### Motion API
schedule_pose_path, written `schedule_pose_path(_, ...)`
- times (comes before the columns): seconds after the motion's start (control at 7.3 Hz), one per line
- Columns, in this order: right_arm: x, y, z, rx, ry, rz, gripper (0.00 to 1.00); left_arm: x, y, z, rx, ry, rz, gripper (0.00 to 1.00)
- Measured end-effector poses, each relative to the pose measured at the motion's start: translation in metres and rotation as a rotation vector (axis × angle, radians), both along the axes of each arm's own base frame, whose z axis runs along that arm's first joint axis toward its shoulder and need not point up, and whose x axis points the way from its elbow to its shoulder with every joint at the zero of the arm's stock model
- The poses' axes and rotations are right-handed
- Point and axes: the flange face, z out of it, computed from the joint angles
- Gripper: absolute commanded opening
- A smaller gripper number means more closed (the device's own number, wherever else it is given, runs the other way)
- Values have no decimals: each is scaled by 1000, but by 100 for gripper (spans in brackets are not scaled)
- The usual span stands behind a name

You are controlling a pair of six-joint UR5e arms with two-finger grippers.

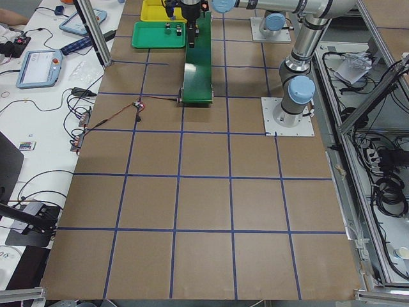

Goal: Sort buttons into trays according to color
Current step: 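Lower the right gripper and grasp the yellow-cap button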

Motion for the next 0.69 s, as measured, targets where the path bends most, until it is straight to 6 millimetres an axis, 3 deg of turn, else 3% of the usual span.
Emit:
schedule_pose_path(0.27,16,1,1,-4,4,-9,100,0,0,0,0,0,0,100)
schedule_pose_path(0.69,21,-3,0,-18,7,-32,100,0,-1,-3,4,1,0,100)
